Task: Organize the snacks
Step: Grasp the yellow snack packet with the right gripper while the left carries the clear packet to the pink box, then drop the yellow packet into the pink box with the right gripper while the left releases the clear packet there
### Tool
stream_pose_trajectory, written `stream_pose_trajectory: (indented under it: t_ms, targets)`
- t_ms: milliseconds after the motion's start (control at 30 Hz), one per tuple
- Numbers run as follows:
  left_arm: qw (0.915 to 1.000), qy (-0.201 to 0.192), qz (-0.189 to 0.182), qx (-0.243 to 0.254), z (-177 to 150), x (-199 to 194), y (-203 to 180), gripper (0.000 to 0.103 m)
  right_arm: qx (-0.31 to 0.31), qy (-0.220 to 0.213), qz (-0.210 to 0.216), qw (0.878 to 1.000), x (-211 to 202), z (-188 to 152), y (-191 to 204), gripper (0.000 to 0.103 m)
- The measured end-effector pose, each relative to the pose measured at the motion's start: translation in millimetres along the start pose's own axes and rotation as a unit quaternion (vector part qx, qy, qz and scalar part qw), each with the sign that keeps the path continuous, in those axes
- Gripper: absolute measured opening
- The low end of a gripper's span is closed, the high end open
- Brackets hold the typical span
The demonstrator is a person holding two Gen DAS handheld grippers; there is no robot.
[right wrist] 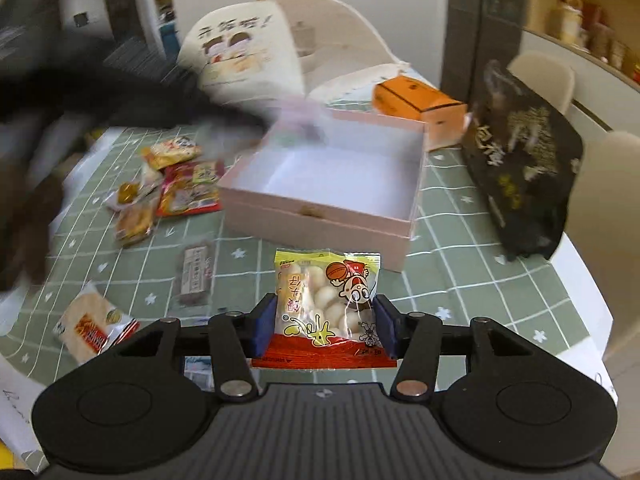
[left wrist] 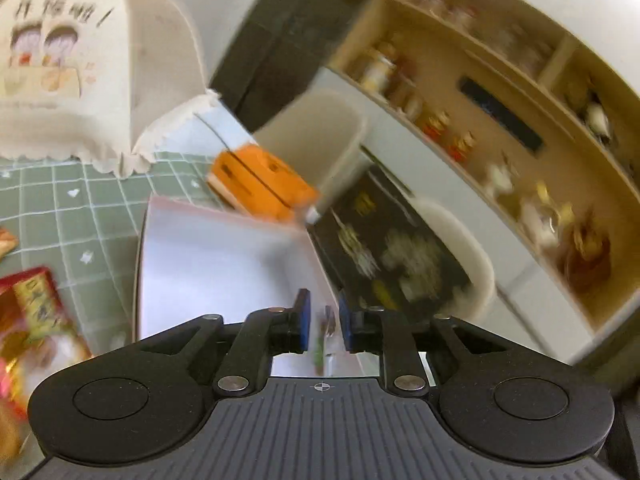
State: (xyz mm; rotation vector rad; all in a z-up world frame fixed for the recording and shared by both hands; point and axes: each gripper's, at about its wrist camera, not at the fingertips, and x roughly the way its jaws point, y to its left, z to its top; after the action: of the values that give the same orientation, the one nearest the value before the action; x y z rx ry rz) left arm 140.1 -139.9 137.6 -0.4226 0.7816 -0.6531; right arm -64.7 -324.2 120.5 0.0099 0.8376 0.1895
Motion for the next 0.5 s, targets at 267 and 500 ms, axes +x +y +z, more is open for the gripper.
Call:
stream_pose_trajectory:
  t_ms: [267, 500]
  targets:
    - [0.9983, 0.001, 0.058, -0.013, -31, -33, 47, 0.022, 0.015, -0.013, -0.008, 1.000, 3, 3, -15, 0.051]
    - [0.9932, -0.010, 0.112, -0.031, -99, -104, 72, 0.022, -0.013, -0.100, -0.046, 0.994, 44, 105, -7, 0.076]
